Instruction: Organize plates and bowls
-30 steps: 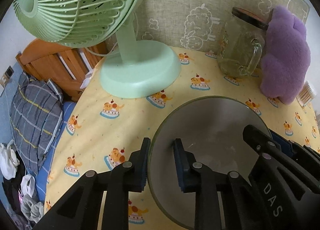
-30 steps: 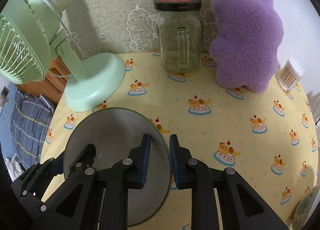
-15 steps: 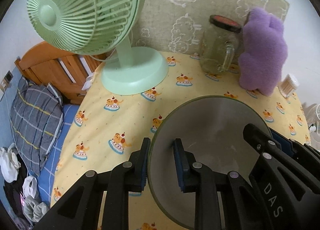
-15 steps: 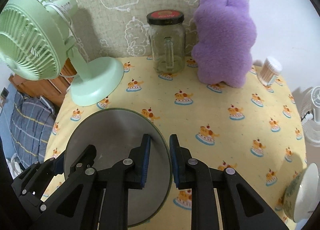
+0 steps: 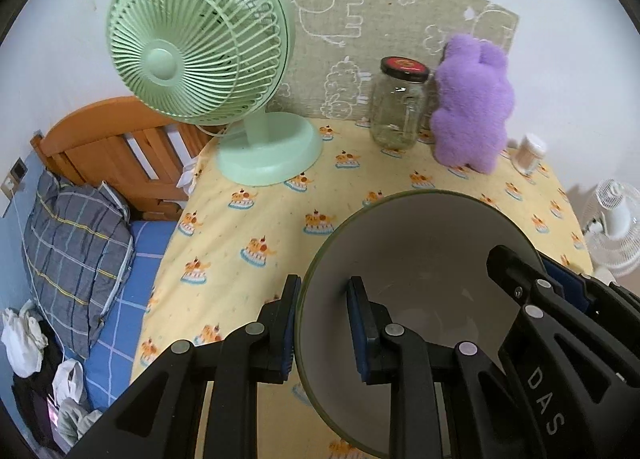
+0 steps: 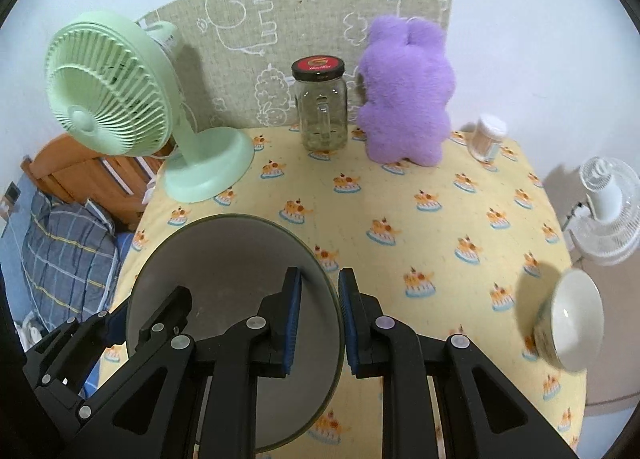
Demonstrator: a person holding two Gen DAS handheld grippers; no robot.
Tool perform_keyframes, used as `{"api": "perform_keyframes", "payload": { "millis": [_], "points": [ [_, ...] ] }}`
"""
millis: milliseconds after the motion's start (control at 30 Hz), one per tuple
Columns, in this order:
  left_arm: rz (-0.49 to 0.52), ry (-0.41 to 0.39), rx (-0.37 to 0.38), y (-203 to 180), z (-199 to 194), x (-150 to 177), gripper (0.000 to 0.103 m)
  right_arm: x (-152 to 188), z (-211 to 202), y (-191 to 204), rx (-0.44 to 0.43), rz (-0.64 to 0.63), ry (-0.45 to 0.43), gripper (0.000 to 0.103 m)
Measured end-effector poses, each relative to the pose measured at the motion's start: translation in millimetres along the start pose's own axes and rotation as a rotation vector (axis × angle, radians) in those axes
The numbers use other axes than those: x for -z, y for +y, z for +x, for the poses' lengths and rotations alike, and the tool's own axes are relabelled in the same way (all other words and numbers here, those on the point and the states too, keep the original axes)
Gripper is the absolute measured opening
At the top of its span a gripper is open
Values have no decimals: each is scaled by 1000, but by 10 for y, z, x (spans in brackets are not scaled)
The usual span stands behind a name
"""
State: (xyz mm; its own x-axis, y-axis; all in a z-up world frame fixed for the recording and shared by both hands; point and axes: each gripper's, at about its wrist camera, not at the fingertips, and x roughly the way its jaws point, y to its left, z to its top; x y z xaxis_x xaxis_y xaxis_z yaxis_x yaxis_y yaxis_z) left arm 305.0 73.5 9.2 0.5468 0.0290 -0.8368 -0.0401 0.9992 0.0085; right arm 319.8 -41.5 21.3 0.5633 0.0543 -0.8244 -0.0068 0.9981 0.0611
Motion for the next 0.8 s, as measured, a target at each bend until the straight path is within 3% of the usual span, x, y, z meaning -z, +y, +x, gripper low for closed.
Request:
{"api": "perform_keyframes", "payload": {
  "millis": [433, 800],
  "points": [
    [41, -1, 36, 130, -587, 672, 21, 731, -701, 171, 42, 11, -16, 23],
    [57, 48, 67, 148, -684, 1207, 21, 1311, -885, 198, 77, 24, 23, 23]
  ]
}}
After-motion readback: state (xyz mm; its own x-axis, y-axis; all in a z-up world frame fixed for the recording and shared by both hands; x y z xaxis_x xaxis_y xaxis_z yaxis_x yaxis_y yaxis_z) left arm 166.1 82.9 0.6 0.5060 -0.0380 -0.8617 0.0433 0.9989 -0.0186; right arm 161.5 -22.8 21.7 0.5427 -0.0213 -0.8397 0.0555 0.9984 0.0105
